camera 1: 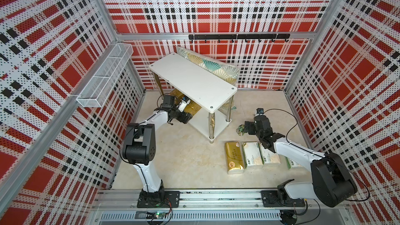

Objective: Place the tissue boxes on the shelf by color
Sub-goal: Place a box of tissues on the shelf, then pick up the box of tissues from the center of the board.

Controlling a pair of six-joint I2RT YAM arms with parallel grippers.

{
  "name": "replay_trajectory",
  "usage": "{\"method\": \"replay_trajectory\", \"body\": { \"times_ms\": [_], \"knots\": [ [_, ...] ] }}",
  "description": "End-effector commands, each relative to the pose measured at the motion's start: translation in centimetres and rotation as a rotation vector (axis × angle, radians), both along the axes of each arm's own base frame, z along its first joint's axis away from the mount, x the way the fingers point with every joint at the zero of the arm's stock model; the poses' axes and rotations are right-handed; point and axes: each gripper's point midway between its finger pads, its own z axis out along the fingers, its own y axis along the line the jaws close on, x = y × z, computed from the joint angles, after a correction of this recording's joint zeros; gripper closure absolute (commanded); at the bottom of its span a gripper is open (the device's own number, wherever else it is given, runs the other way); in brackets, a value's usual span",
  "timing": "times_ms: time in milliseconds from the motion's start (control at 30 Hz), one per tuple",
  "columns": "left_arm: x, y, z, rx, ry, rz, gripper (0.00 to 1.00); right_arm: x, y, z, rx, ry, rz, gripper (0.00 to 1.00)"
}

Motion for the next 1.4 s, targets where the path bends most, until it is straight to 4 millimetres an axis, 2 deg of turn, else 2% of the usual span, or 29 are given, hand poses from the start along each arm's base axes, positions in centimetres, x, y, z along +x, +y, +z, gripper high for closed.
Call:
{"method": "replay_trajectory", "body": {
  "times_ms": [0, 267, 667, 1367],
  "knots": [
    [-0.5, 0.4, 1.4, -0.003, -0.023, 0.019, 0.07, 0.3, 0.3, 0.8, 0.009, -0.029, 0.005, 0.00],
    [-0.7, 1.3, 2.4, -0.012, -0.050, 0.051, 0.06, 0.3, 0.4, 1.0, 0.006, -0.034, 0.011, 0.00],
    [-1.5, 1.3, 3.5, -0.029, -0.061, 0.056, 0.06, 0.2, 0.4, 0.8, 0.009, -0.038, 0.014, 0.00],
    [-2.3, 2.7, 4.3, -0.015, -0.077, 0.126, 0.05, 0.3, 0.6, 1.3, 0.010, -0.053, 0.028, 0.00]
  ]
}}
